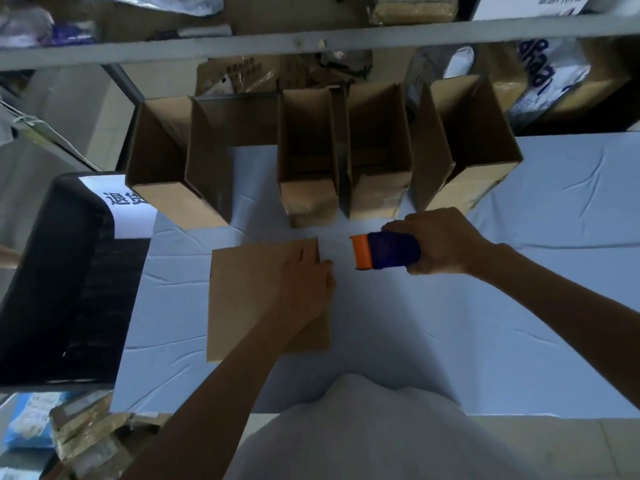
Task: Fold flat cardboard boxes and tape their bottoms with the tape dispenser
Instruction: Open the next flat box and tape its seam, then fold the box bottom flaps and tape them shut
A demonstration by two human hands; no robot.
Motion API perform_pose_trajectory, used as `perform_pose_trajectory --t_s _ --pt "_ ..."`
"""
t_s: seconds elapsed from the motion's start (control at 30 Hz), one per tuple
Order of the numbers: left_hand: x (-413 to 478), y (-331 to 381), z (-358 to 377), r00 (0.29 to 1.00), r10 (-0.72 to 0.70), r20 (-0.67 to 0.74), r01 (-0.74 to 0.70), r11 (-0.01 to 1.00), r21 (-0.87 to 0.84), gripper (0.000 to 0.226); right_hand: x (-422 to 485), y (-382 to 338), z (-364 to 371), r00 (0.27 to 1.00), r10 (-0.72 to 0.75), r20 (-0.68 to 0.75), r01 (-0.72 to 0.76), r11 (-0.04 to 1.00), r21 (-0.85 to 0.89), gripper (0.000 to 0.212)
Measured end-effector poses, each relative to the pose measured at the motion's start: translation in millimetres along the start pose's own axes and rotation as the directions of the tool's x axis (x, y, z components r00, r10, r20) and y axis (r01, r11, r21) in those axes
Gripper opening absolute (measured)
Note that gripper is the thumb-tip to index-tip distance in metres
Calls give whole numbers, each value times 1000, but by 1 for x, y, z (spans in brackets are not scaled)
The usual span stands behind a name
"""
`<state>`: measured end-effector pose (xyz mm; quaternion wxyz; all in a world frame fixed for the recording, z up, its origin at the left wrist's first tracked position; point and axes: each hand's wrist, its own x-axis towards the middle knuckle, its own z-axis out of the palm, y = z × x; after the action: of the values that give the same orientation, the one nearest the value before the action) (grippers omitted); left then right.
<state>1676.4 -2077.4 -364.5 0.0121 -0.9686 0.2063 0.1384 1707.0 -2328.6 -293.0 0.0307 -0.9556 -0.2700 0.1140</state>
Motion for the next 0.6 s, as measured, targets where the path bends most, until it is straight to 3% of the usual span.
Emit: perform_pose_trajectory --t_s 0.03,0.1,0.17,0.23,0.27,0.33,0.47,0.6 --pt "3 4 1 998 -16 57 13 998 54 40 -4 -1 6 999 0 -48 1 1000 24 73" --pt "7 9 0 994 -71 81 72 997 -6 40 -12 -4 23 986 -18 -164 22 1000 23 81" --pt "6 6 -4 992 -126 9 124 965 -230 43 -20 -2 47 969 -19 -248 30 999 40 82" --pt "3 1 -14 967 -224 -120 143 870 -471 42 -29 0 77 961 32 -273 10 988 152 67" --pt "5 -3 -17 941 -275 -199 139 848 -512 40 -34 -1 91 954 76 -288 -12 976 217 60" --pt "13 -12 -18 907 -327 -267 161 852 -497 42 -42 -6 116 929 184 -321 -74 942 329 56" --pt "31 -25 -17 953 -301 -29 267 882 -387 61 -51 -28 141 873 276 -401 -123 923 366 52" --pt "36 -28 -16 969 -236 72 246 923 -296 47 -57 -38 145 860 377 -344 -242 895 375 61"
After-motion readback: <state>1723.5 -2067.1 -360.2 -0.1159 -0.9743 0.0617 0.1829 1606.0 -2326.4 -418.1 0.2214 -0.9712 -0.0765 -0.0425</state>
